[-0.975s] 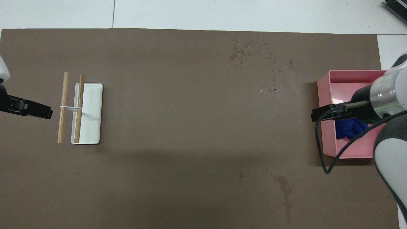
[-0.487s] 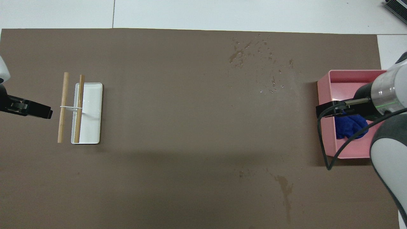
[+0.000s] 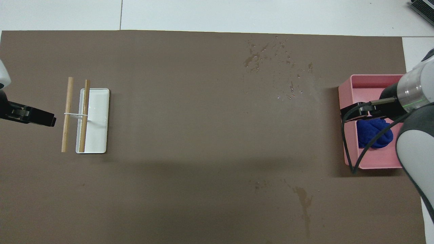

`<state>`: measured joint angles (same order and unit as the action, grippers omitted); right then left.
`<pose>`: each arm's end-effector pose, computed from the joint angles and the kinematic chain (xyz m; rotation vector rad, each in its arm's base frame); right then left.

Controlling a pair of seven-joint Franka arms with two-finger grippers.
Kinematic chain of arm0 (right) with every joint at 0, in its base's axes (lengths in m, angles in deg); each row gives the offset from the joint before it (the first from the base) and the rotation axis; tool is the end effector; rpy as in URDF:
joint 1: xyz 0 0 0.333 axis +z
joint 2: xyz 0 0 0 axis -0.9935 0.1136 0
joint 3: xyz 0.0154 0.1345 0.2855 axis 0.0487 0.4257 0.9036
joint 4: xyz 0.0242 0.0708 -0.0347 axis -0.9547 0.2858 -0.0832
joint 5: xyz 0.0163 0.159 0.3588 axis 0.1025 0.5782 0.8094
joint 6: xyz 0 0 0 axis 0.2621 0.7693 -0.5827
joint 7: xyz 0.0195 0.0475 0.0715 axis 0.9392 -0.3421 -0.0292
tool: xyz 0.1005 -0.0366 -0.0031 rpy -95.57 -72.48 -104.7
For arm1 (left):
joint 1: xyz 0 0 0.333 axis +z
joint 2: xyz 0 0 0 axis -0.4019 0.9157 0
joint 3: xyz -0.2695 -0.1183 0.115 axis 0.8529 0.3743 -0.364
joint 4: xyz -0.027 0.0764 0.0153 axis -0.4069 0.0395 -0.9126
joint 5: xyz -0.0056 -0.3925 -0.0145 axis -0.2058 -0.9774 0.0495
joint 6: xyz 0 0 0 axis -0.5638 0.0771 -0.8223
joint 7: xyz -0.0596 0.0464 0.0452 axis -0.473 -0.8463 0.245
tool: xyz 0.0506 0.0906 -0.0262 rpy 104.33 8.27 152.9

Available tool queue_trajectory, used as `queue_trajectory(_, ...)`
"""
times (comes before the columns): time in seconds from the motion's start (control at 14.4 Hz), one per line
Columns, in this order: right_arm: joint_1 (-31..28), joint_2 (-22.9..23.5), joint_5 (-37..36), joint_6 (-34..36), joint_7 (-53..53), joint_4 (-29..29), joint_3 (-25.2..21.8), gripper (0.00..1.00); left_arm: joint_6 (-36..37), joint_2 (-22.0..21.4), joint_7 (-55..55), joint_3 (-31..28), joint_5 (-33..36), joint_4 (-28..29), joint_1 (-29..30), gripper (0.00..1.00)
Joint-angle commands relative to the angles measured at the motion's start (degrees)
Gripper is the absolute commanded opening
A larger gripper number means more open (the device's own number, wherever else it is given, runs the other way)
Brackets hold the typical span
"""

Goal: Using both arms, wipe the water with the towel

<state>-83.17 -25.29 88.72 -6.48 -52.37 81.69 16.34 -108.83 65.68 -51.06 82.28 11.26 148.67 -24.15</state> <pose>0.5496 0.0520 0.6027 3.1306 0.1291 -0.0876 0.5336 -0.0394 0.6281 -3.1019 0.4022 0.0394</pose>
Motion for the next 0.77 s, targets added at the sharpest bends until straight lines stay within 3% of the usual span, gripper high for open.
queue_trajectory(0.0, -0.8, -1.0, -0.6, 0.6, -1.8, 1.4, 0.2, 1.0, -0.9, -1.7, -0.3, 0.1, 0.1, 2.0, 0.4, 1.0)
queue_trajectory(0.7, -0.4, -1.0, -0.5, 0.4, -1.2, 1.4, 0.2, 1.0, -0.9, -1.6, -0.3, 0.1, 0.1, 2.0, 0.4, 1.0)
